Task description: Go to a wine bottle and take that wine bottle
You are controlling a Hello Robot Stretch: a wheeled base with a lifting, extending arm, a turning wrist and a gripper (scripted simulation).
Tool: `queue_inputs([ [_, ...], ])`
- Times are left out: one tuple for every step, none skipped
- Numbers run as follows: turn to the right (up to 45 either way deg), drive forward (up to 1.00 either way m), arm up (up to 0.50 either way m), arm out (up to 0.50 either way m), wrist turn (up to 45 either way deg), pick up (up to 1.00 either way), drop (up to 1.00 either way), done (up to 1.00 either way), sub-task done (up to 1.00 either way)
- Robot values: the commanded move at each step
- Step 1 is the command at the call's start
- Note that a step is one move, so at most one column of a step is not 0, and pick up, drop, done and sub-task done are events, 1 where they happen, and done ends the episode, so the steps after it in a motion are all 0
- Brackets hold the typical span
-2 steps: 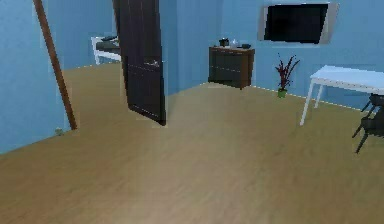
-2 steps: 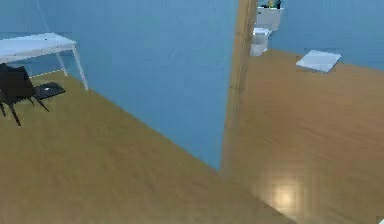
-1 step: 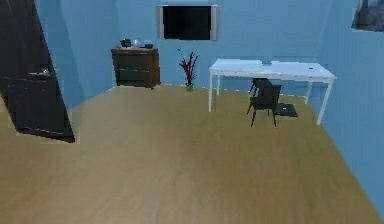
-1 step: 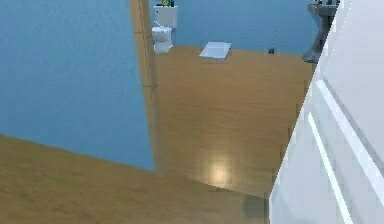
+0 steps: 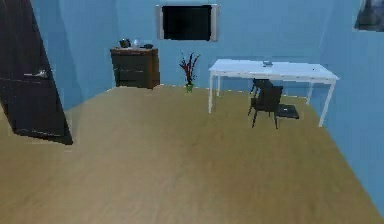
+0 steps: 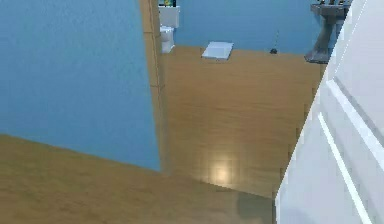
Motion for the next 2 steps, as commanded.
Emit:
queue_inputs([
  [-45.0, 0.0, 0.0, 0.0, 0.0, 0.0, 0.0, 0.0, 0.0],
  [-24.0, 0.0, 0.0, 0.0, 0.0, 0.0, 0.0, 0.0, 0.0],
])
